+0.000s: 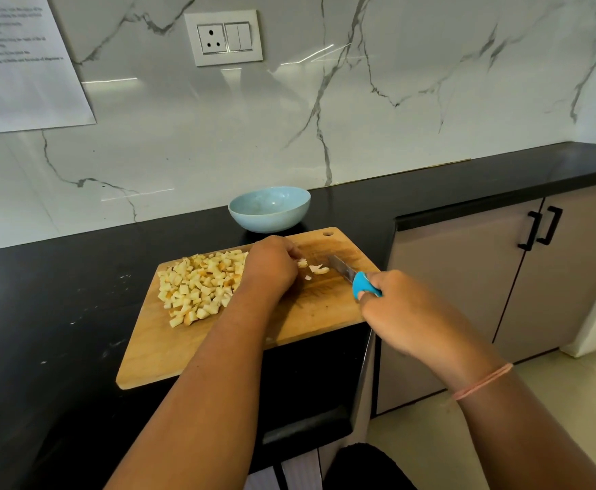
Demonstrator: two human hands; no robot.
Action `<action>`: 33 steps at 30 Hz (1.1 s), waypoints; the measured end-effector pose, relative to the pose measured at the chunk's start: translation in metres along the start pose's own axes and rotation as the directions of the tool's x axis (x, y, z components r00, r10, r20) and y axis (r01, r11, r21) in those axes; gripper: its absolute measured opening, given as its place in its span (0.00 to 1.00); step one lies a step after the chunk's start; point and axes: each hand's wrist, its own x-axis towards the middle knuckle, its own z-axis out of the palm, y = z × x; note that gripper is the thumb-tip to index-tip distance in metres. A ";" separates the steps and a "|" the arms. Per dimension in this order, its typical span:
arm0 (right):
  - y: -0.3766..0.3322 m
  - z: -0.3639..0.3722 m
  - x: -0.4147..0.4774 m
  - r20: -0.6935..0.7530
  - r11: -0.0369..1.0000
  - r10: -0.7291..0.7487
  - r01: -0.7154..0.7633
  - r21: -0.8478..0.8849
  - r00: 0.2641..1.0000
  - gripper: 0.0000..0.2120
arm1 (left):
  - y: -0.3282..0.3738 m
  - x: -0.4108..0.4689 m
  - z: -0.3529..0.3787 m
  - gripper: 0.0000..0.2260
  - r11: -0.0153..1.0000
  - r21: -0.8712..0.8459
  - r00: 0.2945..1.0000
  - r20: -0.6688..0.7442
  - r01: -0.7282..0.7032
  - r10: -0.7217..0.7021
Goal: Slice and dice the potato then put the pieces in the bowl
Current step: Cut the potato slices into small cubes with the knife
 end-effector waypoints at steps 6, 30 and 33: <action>-0.010 0.007 -0.006 0.034 0.999 -0.038 0.038 0.006 0.999 0.19 | -0.004 0.001 -0.001 0.11 1.000 -0.007 1.000 0.008 0.010 -0.010; -0.018 -0.004 -0.014 0.057 0.992 0.011 -0.004 -0.129 0.998 0.18 | 0.008 -0.007 0.009 0.05 0.998 -0.036 0.998 0.033 -0.053 0.054; -0.013 -0.011 -0.016 0.063 0.993 0.021 -0.014 -0.116 0.998 0.16 | 0.004 -0.004 0.008 0.02 0.994 -0.096 0.998 0.043 -0.048 0.052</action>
